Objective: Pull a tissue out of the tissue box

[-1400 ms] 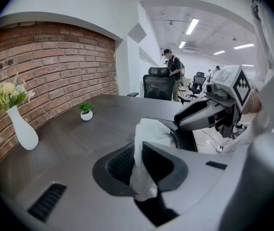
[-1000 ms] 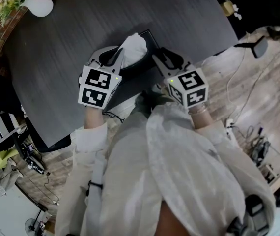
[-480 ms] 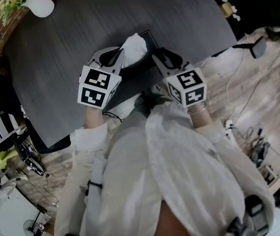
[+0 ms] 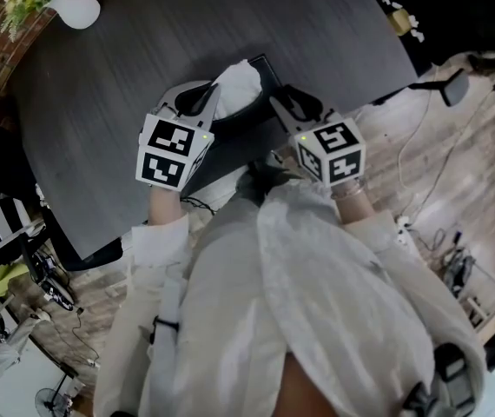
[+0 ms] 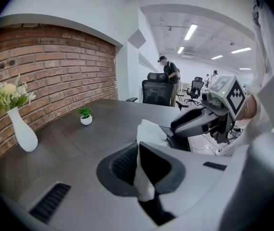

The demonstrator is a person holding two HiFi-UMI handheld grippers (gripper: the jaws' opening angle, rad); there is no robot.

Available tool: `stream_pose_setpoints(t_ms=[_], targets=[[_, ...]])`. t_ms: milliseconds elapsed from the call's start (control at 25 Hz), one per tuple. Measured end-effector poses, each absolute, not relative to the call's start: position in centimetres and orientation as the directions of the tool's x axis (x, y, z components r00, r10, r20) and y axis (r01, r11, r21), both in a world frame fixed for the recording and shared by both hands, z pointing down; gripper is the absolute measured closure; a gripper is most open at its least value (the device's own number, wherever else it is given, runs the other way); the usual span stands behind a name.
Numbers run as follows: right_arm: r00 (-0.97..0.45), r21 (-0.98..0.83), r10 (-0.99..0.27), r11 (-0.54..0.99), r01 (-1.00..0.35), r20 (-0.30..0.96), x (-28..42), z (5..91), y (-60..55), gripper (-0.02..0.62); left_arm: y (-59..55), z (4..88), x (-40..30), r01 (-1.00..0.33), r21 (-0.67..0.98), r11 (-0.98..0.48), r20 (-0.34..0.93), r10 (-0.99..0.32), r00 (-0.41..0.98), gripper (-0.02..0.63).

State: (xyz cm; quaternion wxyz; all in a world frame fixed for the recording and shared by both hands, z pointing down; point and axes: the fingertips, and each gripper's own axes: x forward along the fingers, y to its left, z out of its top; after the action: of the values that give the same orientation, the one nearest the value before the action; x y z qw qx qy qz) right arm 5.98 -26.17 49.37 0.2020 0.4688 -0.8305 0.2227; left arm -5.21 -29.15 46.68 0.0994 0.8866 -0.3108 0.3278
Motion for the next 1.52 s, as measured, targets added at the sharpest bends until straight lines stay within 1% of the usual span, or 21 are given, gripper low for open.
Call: stream_pose_setpoints(t_ms=[480,1040,1520], targets=[[-0.489,-0.184,-0.670,0.475,-0.861,0.558,5.9,49.5,-26.2,0.485,-29.4,45.4,-5.4,-0.626,-0.014,-0.779,0.618,-0.499,0.607,0.597],[-0.491,-0.169,-0.659,0.490,-0.855,0.570,5.9,49.6,-26.1,0.485,-30.3,43.0,-5.3,-0.661,-0.016,-0.750,0.544,-0.561,0.624,0.597],[-0.493,-0.170,-0.654,0.494,-0.853,0.574,5.9,49.6,-26.3,0.485,-31.2,42.3,-5.9,-0.664,-0.024,-0.748,0.535,-0.571,0.623,0.597]])
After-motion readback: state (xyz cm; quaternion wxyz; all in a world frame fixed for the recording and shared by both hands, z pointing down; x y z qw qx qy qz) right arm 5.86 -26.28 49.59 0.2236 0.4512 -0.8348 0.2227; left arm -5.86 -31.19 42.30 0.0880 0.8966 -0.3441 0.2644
